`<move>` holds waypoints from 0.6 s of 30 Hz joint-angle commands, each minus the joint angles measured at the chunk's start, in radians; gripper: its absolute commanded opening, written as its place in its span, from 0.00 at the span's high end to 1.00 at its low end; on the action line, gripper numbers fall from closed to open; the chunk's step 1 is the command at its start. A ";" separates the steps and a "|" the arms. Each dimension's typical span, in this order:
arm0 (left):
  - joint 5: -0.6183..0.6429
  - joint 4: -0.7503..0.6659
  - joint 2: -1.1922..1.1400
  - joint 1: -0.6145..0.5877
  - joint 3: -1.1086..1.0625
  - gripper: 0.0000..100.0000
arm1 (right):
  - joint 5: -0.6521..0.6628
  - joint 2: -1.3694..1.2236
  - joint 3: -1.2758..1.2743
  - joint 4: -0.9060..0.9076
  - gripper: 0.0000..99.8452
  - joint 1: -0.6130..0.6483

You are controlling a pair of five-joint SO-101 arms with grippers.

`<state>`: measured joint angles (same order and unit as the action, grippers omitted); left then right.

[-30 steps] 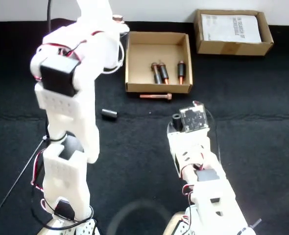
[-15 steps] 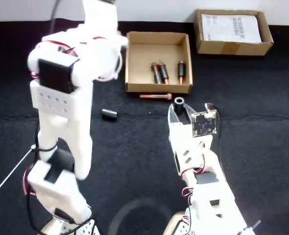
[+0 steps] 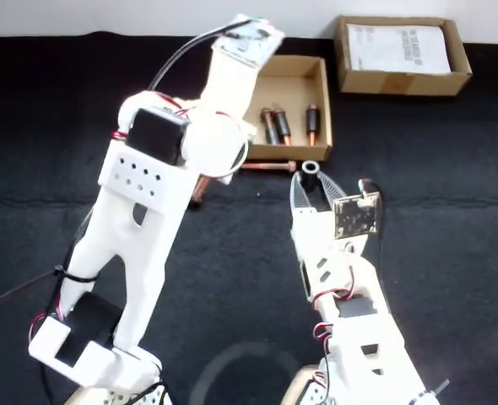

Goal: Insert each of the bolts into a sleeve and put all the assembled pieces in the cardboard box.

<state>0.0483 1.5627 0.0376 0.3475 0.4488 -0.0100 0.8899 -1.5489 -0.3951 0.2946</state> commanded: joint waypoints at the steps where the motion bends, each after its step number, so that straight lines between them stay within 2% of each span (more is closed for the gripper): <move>1: 0.052 -0.166 0.050 0.031 -0.058 0.99 | -0.012 0.031 0.002 -0.022 0.99 0.004; 10: 0.155 -0.612 0.050 0.093 -0.334 0.99 | -0.051 0.033 -0.018 -0.022 0.99 -0.001; 18: 0.163 -0.991 0.068 0.134 -0.530 0.99 | -0.054 0.033 -0.018 -0.022 0.99 0.002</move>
<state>0.2064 0.6974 0.0361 0.4611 -0.0499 -0.0529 0.8930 -1.5704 -0.3966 0.2946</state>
